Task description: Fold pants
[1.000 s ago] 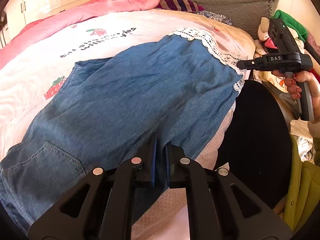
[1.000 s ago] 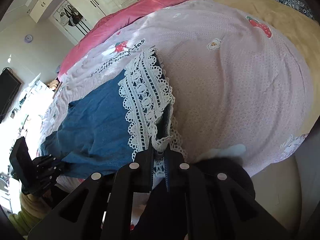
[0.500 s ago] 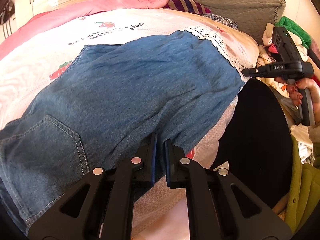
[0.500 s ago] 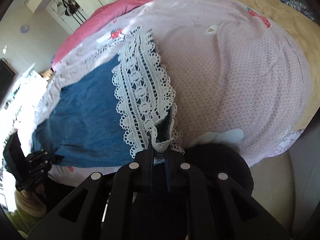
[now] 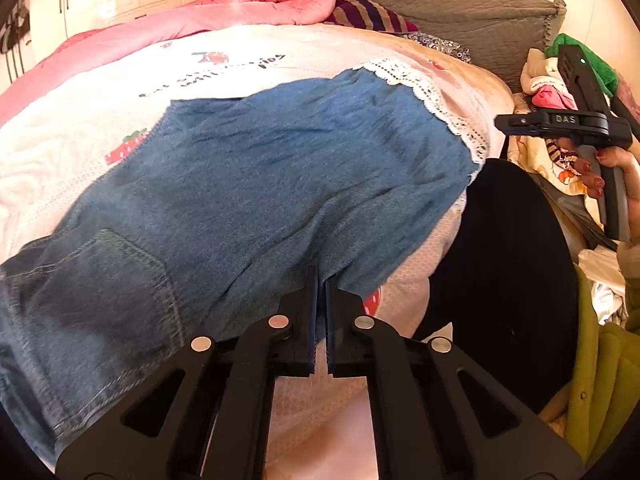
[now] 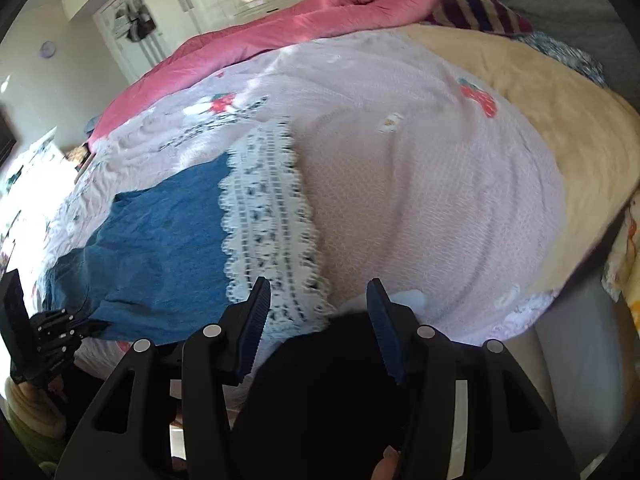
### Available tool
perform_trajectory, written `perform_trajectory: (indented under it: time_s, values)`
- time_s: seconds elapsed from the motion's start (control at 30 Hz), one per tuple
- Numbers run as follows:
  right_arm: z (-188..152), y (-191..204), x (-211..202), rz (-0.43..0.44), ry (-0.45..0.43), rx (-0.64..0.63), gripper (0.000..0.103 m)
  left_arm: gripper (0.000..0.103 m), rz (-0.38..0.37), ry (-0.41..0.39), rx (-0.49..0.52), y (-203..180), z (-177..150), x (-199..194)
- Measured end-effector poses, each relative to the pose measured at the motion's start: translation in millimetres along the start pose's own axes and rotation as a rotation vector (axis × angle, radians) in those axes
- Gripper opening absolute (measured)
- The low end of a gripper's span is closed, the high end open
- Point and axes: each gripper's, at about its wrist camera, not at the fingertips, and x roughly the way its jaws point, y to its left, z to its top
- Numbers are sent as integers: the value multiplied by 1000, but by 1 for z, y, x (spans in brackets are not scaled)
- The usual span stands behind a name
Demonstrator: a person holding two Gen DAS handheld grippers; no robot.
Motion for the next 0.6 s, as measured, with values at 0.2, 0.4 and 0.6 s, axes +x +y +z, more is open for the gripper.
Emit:
perform_trajectory:
  time_s: [0.2,0.4,0.6]
  values:
    - [4,56,13,110,17,-171,50,0,-4,28,34,-8,-8,-7]
    - [-4,124,47,155,138,-378,55,16,1,-5,-6,-1,-12,-21]
    - [-14,148,45,224,123,-456,58,57,84,-98,-103,19,-23,-71]
